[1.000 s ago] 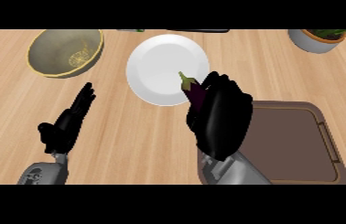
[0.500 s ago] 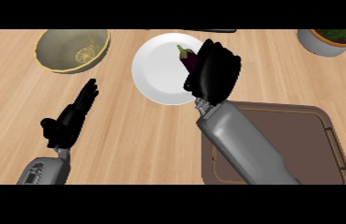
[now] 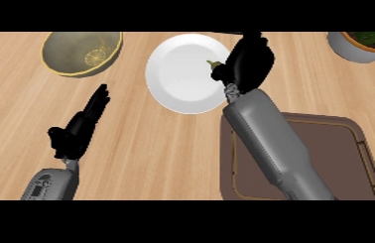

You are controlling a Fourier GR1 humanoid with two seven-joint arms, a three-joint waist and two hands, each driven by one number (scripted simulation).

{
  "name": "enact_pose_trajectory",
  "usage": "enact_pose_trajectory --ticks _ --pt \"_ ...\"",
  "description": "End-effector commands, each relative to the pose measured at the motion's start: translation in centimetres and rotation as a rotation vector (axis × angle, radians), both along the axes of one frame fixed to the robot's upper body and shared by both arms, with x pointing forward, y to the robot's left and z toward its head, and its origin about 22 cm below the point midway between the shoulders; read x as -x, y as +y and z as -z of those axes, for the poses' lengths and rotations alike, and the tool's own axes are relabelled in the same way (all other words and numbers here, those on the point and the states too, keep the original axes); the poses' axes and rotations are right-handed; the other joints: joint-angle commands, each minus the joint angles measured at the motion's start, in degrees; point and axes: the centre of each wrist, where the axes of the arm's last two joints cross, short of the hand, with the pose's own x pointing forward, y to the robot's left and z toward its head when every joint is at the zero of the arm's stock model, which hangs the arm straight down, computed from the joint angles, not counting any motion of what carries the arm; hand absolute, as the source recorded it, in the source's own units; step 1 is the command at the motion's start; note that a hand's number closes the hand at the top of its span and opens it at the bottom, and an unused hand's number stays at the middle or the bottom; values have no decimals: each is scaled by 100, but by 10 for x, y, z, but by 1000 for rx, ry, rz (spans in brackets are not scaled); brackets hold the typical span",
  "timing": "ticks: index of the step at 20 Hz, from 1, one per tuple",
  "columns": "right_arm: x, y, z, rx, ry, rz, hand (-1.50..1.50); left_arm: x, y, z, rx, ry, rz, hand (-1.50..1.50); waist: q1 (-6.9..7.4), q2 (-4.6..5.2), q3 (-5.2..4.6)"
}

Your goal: Pick the eggplant from the tray and place it in the plate

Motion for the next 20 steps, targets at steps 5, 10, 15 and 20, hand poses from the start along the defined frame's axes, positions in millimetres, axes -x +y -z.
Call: enact_pose_trajectory --ticks 5,10,15,20 --pt "-14 -3 -7 -314 -222 152 -150 -6 -2 -1 -9 0 -1 0 -51 -26 0" --pt "-12 -19 -4 -449 -415 174 -150 0 11 -2 -19 21 -24 0 -136 -114 8" --pt "8 -29 31 -579 -542 155 -150 7 4 12 2 39 -41 0 -316 -160 6" --pt "51 -23 84 -601 -548 103 -150 22 21 16 -11 39 -85 0 -547 -225 -3"
